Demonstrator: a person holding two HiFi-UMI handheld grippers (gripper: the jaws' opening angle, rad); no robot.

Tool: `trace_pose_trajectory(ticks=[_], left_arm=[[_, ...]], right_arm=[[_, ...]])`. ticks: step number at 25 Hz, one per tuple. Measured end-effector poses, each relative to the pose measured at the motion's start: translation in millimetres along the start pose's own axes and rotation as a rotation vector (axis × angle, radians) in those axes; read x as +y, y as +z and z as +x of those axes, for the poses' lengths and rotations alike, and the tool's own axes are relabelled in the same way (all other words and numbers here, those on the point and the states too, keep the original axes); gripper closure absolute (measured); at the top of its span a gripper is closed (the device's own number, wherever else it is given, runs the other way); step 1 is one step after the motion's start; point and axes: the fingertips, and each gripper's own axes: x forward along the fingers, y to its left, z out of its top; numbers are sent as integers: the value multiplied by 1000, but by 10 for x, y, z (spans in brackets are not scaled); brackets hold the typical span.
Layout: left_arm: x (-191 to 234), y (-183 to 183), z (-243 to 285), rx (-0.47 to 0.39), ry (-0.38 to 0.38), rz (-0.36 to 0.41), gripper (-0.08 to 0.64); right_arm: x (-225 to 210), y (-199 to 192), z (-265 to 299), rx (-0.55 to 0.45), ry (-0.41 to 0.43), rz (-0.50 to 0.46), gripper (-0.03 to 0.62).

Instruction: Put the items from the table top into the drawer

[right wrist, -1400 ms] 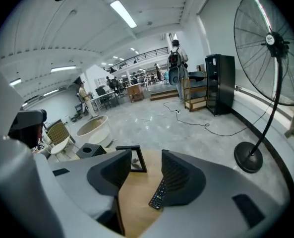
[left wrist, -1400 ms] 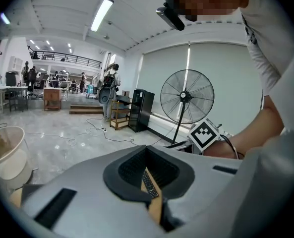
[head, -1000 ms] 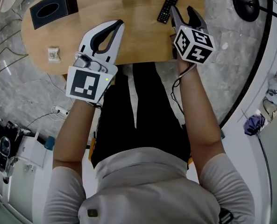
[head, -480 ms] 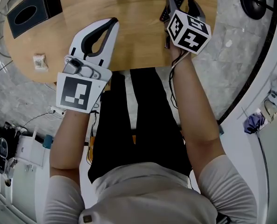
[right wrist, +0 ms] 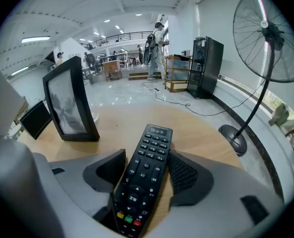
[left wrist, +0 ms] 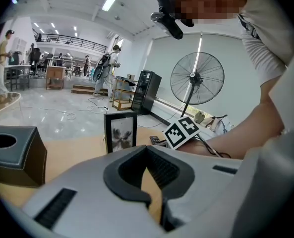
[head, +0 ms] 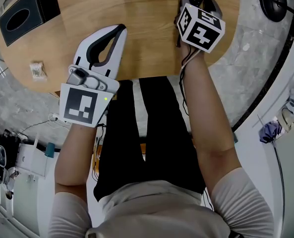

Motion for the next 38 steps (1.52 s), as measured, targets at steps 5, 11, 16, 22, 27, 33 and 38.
trace_pose_trajectory(ticks=[5, 11, 16, 22, 27, 33, 38], left_arm=[[3, -28, 5, -12, 6, -20, 551], [31, -20, -41, -30, 14, -39, 551], [42, 6, -121, -46, 22, -49, 551], [116, 55, -316, -64, 49, -55, 551], [208, 97, -581, -126, 80, -73, 551], [292, -60, -1090, -161, 143, -108, 551], [376, -287, -1589, -182, 185, -136, 551]], right_arm=[[46, 8, 2, -12, 12, -56, 351], [73, 16, -4, -18, 33, -70, 357], [104, -7, -67, -11, 61, -91, 357], [300, -73, -244, -4, 92, -141, 357], [550, -139, -397, -2, 119, -183, 357], [1018, -214, -653, -21, 161, -249, 357], [1516, -310, -896, -43, 198, -298, 357]])
